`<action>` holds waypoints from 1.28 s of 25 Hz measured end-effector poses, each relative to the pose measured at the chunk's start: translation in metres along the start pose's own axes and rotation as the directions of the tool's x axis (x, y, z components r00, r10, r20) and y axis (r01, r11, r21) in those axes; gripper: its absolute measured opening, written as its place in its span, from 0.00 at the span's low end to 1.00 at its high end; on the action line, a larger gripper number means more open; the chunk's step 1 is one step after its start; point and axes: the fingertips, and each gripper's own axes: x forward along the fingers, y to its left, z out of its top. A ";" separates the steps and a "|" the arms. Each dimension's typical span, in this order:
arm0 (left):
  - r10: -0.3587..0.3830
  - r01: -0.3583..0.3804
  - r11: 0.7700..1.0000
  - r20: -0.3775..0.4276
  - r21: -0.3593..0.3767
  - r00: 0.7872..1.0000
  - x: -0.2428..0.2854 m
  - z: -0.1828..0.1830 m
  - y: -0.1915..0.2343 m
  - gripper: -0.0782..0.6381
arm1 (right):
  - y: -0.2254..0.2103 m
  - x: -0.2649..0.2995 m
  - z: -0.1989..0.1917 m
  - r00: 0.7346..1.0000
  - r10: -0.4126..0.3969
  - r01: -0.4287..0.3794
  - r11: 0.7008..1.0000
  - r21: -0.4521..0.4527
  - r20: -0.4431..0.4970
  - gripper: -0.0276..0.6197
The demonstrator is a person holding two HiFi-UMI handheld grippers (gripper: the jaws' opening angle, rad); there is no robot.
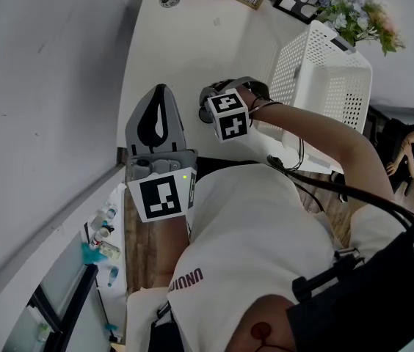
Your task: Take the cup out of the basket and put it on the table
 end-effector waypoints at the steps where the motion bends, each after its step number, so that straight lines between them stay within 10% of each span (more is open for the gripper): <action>1: 0.001 -0.001 1.000 0.001 -0.001 1.000 0.000 0.000 0.000 0.12 | 0.000 0.001 0.000 1.000 0.001 -0.001 1.000 0.005 0.001 0.10; 24: -0.012 0.012 1.000 -0.003 0.008 1.000 0.001 0.000 -0.002 0.12 | -0.007 -0.019 -0.001 0.998 0.054 -0.058 0.991 0.118 0.037 0.12; 32: -0.016 0.016 1.000 0.002 0.023 1.000 0.003 0.004 -0.009 0.12 | -0.044 -0.093 0.022 0.966 -0.181 0.140 0.967 0.213 0.187 0.12</action>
